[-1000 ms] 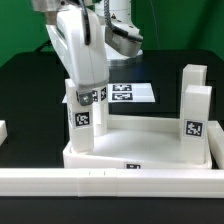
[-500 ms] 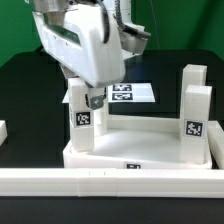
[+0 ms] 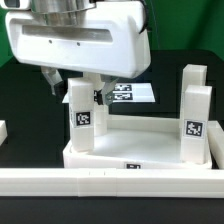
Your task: Assemble desk
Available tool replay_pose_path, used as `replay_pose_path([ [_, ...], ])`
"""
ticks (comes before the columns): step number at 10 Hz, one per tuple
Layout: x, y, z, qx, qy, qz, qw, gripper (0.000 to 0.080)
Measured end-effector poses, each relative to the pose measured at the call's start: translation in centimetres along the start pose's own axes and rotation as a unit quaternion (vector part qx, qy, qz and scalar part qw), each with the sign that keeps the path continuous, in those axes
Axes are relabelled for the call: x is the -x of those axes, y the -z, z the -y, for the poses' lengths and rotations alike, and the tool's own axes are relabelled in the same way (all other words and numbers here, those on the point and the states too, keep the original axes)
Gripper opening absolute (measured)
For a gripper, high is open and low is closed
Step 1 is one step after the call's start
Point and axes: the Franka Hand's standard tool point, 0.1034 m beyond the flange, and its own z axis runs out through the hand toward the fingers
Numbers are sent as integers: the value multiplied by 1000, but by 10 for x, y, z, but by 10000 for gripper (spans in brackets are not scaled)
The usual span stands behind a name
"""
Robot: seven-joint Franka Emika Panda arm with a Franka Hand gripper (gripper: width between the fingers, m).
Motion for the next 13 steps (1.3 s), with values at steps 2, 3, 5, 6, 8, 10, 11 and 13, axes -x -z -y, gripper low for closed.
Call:
replay_pose_path([
  [2, -2, 0, 3, 25, 137, -14, 990, 648],
  [3, -1, 0, 4, 27, 178, -14, 984, 648],
  [5, -2, 0, 2, 32, 297, -11, 954, 648],
  [6, -3, 1, 2, 35, 326, -11, 945, 648],
  [8, -5, 2, 0, 35, 378, -10, 925, 648],
  [10, -5, 1, 0, 35, 380, -9, 924, 526],
  [11, -5, 1, -1, 35, 380, -9, 924, 377],
  [13, -5, 1, -1, 35, 369, -9, 929, 288],
])
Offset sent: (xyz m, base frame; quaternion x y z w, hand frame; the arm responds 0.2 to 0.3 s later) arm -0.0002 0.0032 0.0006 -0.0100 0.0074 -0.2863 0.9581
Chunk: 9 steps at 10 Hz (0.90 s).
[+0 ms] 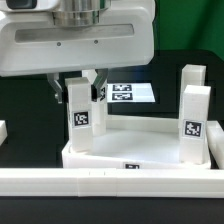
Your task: Assemble desk
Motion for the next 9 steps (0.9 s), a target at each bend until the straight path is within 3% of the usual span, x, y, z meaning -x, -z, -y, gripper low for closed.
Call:
replay_pose_path([
  [2, 0, 0, 0, 0, 0, 0, 1000, 288],
  [4, 0, 0, 0, -3, -101, -1, 995, 288],
  [6, 2, -1, -3, -13, -201, -3, 979, 289],
  [9, 3, -2, -5, -27, -362, -23, 932, 290],
])
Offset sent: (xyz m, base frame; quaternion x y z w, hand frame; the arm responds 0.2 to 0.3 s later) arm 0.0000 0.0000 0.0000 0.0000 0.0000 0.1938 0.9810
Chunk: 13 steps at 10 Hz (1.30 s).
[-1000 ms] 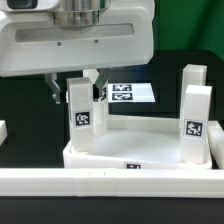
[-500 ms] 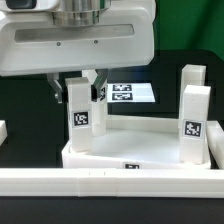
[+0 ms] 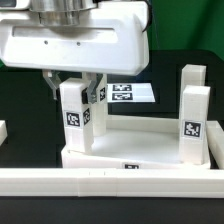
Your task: Assemble desk
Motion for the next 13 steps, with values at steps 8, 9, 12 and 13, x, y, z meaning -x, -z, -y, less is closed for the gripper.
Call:
replay_pose_path([
  [8, 0, -1, 6, -21, -401, 3, 916, 290],
  [9, 0, -1, 6, -20, -422, 6, 906, 290],
  [12, 1, -2, 7, -19, -402, 6, 916, 553],
  [13, 1, -3, 6, -19, -377, 5, 926, 553],
])
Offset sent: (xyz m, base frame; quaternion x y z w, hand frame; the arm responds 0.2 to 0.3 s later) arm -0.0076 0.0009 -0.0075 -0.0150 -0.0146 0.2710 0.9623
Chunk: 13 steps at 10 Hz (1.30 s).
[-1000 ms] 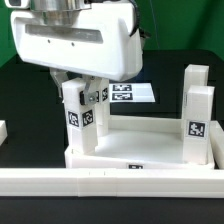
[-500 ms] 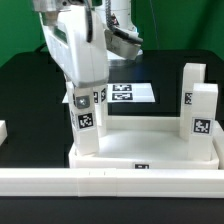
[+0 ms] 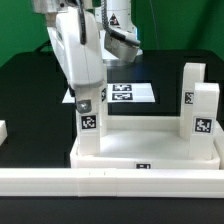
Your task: Assemble desk
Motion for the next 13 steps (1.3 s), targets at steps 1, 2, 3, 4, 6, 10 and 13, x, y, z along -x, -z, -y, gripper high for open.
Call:
replay_pose_path([
  [1, 0, 0, 0, 1, 54, 1, 999, 629],
  [2, 0, 1, 0, 1, 111, 1, 994, 644],
  [3, 0, 1, 0, 1, 151, 1, 989, 644],
  [4, 0, 1, 1, 1, 214, 0, 977, 648],
  [6, 5, 1, 3, 4, 296, -2, 955, 648],
  [10, 10, 3, 8, 12, 478, 6, 879, 648],
  [13, 10, 3, 7, 22, 562, 2, 827, 648],
])
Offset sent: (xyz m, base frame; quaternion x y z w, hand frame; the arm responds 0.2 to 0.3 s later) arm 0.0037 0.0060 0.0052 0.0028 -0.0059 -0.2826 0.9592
